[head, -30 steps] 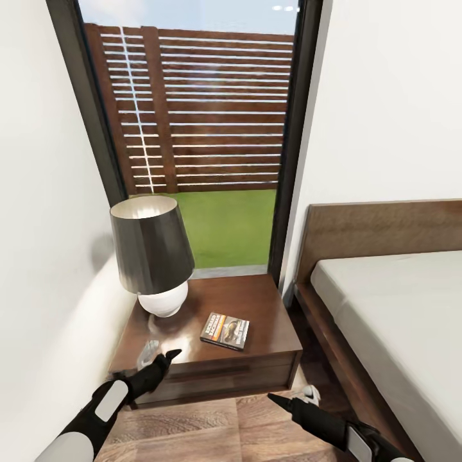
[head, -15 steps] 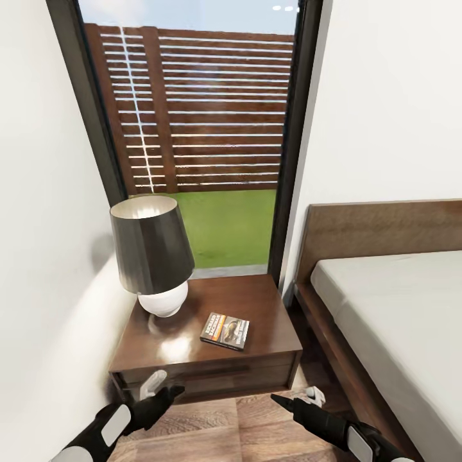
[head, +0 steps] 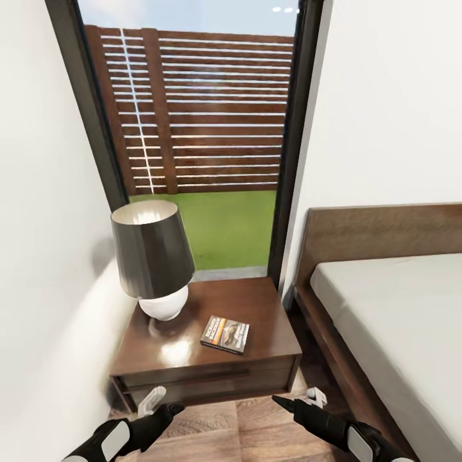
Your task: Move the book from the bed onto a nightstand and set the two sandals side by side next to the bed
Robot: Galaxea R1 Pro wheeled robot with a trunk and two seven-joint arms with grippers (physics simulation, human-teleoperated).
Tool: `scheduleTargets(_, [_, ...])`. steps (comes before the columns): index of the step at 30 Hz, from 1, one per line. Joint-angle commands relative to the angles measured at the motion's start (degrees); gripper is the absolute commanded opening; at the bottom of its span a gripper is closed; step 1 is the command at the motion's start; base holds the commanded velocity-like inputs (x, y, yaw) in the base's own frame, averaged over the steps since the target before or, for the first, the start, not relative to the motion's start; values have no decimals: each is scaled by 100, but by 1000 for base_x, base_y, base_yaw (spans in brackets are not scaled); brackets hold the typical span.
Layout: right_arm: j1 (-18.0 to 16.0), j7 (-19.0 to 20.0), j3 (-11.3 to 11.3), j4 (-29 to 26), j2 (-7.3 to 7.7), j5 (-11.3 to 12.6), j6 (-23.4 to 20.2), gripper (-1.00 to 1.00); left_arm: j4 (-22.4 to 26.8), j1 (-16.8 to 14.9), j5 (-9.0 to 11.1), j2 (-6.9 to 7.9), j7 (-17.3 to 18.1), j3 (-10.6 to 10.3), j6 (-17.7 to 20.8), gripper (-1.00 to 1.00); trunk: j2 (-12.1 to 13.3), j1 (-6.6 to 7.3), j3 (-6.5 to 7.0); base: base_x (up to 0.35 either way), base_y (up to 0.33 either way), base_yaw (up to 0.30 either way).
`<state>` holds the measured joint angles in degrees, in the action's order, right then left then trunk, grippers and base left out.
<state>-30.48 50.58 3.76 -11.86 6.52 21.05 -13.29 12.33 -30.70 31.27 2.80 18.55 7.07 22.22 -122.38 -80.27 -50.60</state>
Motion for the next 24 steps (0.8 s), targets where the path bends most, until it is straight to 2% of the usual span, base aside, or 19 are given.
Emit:
scheduleTargets(1, [-2, -12, 37, -1, -1, 5, -59, 100, -19, -1, 3, -1, 10, 45, 47, 100, 39, 24, 13, 0, 0, 0])
scheduleTargets(7, [-2, -201, 32, -1, 5, 0, -64, 100, -178, 1, -50, 1, 2, 41, 23, 100, 280, 155, 121, 0, 0, 0])
scheduleTargets(12, [-2, -432, 25, -1, 21, -19, -86, 100, -439, 3, -340, 1, 0, 40, -108, 100, 481, 265, 211, 0, 0, 0])
scheduleTargets(17, [-2, -697, 16, 55, 52, -25, -261, 100, -762, 8, -660, 14, -1, 45, -478, 100, 681, 375, 301, 0, 0, 0])
scheduleTargets(24, [-2, -870, 18, 305, 73, -7, -475, 100, -1047, 60, -821, 30, -1, 41, -823, 100, 962, 529, 426, 0, 0, 0])
